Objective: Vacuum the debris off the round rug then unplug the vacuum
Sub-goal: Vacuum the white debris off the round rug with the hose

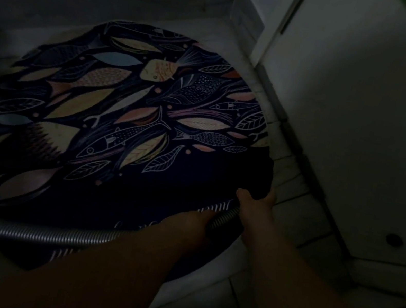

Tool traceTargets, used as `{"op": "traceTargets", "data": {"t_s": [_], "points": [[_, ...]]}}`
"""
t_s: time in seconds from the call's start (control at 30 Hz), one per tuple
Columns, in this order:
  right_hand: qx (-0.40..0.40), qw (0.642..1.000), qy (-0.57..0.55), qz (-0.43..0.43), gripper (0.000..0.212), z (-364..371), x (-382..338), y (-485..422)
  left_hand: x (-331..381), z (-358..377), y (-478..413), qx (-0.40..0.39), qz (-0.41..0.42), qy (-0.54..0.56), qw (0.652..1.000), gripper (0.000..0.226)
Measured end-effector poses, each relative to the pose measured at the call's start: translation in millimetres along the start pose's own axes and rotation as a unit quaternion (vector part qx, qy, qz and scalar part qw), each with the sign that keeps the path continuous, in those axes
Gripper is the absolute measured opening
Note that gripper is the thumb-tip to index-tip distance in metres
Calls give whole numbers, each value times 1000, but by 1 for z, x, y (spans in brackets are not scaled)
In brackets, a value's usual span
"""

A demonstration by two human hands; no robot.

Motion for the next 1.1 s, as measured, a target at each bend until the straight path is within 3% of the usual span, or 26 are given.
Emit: {"op": "traceTargets", "data": {"t_s": [0.6,0.93,1.1], "points": [[-134,990,43,-17,89,149,28,144,-181,-50,95,101,-80,71,989,50],[-278,950,128,-61,83,243,58,258,-291,-60,175,132,-191,98,968,51],[-306,936,153,-88,83,268,72,295,-326,-67,204,151,-216,104,959,47]]}}
Point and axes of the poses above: each hand's wrist, its own y-axis away from the middle knuckle, its own z-axis out of the palm, x = y × z, the point moved 3 cm from there along -y, towards the middle knuckle, and after that the axes turned 14 degrees about x, right-handed, at the moved point
